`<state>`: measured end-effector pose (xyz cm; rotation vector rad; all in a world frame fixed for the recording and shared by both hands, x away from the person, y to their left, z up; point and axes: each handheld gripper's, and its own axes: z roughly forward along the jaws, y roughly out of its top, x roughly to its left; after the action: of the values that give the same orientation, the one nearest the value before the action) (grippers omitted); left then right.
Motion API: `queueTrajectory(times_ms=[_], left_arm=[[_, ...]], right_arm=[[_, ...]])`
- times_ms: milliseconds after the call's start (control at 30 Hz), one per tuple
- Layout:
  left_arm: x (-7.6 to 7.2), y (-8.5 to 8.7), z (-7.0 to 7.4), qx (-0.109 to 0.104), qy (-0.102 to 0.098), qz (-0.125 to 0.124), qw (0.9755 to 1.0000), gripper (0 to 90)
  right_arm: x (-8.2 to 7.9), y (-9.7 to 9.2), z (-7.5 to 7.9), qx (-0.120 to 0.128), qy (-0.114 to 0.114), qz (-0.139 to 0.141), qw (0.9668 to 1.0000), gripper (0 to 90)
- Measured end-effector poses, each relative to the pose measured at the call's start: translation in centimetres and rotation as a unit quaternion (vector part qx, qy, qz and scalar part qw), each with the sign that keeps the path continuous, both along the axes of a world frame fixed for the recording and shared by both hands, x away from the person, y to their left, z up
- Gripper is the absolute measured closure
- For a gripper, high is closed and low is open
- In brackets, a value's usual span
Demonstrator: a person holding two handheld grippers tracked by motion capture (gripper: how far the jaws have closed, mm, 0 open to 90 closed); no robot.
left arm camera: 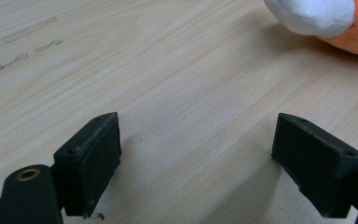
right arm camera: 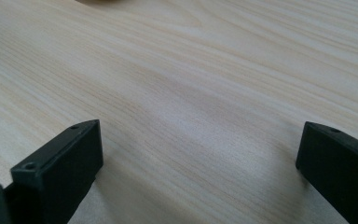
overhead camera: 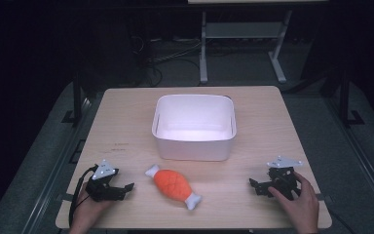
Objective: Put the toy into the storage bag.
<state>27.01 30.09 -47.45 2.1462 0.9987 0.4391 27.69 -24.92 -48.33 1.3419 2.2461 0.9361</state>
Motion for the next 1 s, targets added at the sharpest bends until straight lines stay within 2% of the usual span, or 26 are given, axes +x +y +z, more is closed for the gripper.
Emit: queueTrajectory(times_ms=[200, 333, 500, 567, 667, 700, 833, 1000], left_arm=[[-0.1, 0.1, 0.1, -0.002, -0.005, -0.007, 1.0, 28.7], [-0.3, 0.0, 0.5, 0.01, -0.009, -0.012, 0.9998, 39.5], [-0.6, -0.3, 1.2, 0.0, -0.006, -0.03, 0.9995, 53.5], [-0.8, -0.6, 1.5, -0.006, -0.005, -0.034, 0.9994, 56.1], [-0.8, -0.8, 2.0, -0.011, -0.005, -0.04, 0.9991, 72.2], [-0.7, -0.9, 2.4, -0.018, -0.005, -0.047, 0.9987, 75.7], [-0.3, -1.3, 2.9, -0.024, 0.001, -0.056, 0.9981, 87.0], [0.2, -1.8, 3.2, -0.02, 0.002, -0.059, 0.9981, 89.8]], right_arm=[[0.0, 0.0, 0.0, 0.0, 0.001, 0.0, 1.0, 0.0], [0.0, 0.0, 0.0, 0.0, 0.0, 0.0, 1.0, 0.0], [0.0, 0.0, 0.0, 0.0, 0.0, 0.0, 1.0, 0.0], [0.0, 0.0, 0.0, 0.0, 0.0, 0.0, 1.0, 0.0], [0.0, 0.0, 0.0, 0.0, 0.0, 0.0, 1.0, 0.0], [0.0, 0.0, 0.0, 0.0, 0.0, 0.0, 1.0, 0.0], [0.0, 0.0, 0.0, 0.0, 0.0, 0.0, 1.0, 0.0], [0.0, 0.0, 0.0, 0.0, 0.0, 0.0, 1.0, 0.0]])
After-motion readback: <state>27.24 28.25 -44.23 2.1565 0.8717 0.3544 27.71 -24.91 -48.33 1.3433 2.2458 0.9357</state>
